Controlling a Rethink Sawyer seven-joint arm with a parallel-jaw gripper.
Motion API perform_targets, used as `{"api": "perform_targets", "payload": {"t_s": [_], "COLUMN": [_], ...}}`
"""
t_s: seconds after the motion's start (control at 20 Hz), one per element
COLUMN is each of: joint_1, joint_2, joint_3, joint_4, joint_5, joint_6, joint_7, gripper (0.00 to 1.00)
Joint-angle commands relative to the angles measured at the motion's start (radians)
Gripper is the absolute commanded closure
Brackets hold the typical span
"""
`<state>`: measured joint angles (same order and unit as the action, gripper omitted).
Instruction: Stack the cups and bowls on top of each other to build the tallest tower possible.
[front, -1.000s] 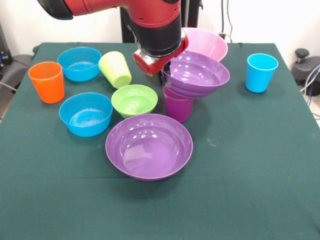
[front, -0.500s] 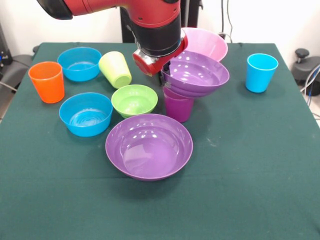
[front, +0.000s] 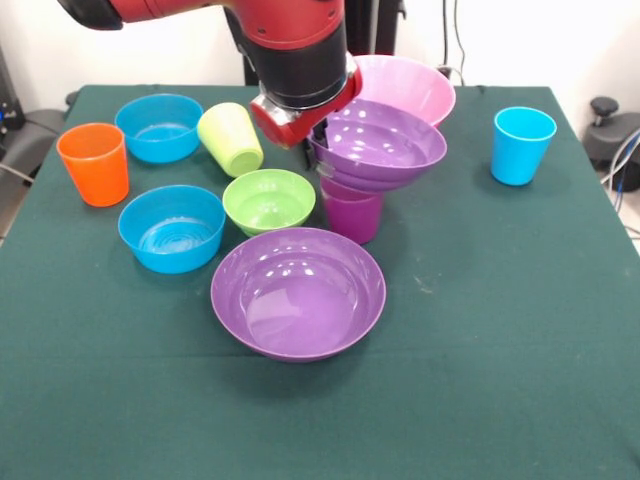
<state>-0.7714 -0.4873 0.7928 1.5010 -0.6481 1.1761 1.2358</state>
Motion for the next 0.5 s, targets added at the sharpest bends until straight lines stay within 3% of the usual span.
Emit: {"api": "perform_targets", "payload": {"t_s": [0.05,0.5], "joint_1": [-0.003,0.014], "joint_2": [-0.017,0.0], "joint_3": [0.005,0.004], "joint_4": [-0.025,-0.025], "joint_5": [-0.023,-0.025], "joint_6": [0.005,-0.046], "joint_7": [-0.203,-0.149], "gripper": [1.0,1.0]}}
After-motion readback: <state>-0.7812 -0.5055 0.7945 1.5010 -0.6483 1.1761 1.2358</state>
